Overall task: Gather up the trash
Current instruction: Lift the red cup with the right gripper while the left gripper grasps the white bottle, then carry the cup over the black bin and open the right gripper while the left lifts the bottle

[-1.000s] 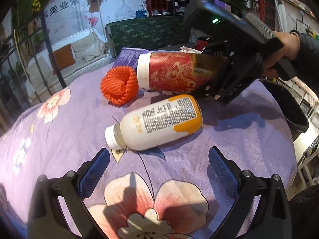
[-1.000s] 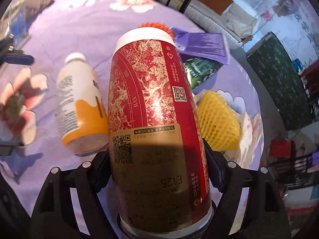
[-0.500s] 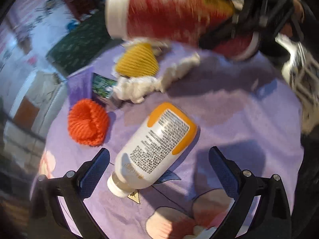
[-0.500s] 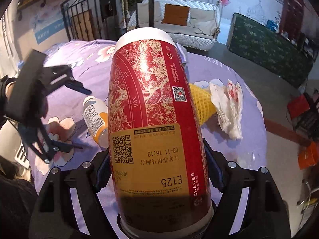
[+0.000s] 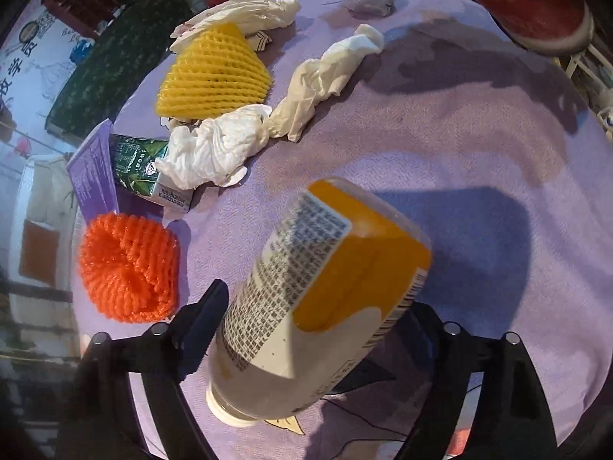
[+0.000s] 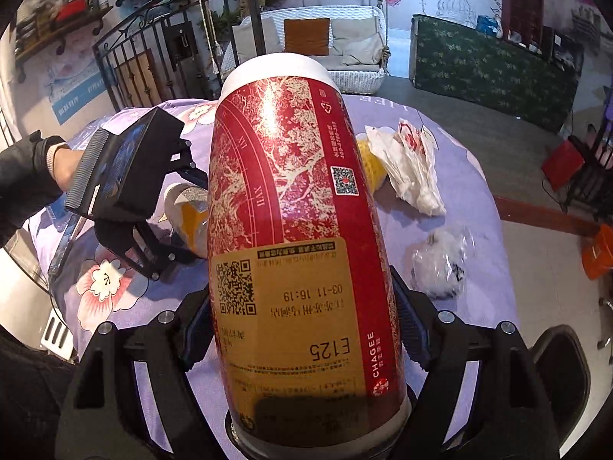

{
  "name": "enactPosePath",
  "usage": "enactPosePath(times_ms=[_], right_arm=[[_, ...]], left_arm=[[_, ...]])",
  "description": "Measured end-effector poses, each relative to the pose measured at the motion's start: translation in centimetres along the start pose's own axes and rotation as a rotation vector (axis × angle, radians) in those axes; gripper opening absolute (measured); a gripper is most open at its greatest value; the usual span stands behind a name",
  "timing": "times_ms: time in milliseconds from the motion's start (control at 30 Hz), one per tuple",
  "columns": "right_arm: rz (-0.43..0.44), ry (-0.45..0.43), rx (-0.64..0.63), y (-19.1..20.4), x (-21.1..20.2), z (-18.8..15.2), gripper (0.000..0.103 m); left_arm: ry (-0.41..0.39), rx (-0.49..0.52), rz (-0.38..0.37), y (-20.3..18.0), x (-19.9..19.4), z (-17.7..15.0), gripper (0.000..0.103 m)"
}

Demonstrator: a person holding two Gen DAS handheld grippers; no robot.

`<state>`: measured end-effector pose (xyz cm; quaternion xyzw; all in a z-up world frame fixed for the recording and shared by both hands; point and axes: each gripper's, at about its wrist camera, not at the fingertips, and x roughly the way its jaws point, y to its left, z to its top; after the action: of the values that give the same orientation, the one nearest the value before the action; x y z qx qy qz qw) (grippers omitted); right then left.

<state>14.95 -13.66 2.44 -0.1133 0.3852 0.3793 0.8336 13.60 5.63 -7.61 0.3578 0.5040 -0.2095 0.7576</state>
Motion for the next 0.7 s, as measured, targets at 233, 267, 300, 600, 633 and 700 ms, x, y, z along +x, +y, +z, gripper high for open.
enactPosePath(times_ms=[233, 267, 300, 600, 633, 700], right_arm=[[0.013, -0.018, 0.066, -0.6, -0.4, -1.2, 0.079], [0.015, -0.025, 0.079, -0.7, -0.4, -1.5, 0.079], [0.019, -0.028, 0.089, -1.0, -0.5, -1.8, 0.079], [0.04, -0.061, 0.162, -1.9, -0.8, -3.8, 0.079], [0.041, -0.064, 0.169, -2.0, -0.8, -4.1, 0.079], [0.048, -0.077, 0.188, -2.2, -1.0, -4.5, 0.079]], left_arm=[[-0.067, -0.101, -0.01, 0.3, -1.1, 0.4, 0.065], [-0.076, -0.115, -0.003, 0.4, -1.2, 0.2, 0.065], [-0.085, -0.137, 0.002, 0.5, -1.4, -0.1, 0.065], [-0.253, -0.376, -0.076, 1.3, -6.1, -1.9, 0.064], [-0.272, -0.398, -0.086, 1.3, -6.5, -2.0, 0.064], [-0.308, -0.443, -0.11, 0.8, -7.4, -1.9, 0.063]])
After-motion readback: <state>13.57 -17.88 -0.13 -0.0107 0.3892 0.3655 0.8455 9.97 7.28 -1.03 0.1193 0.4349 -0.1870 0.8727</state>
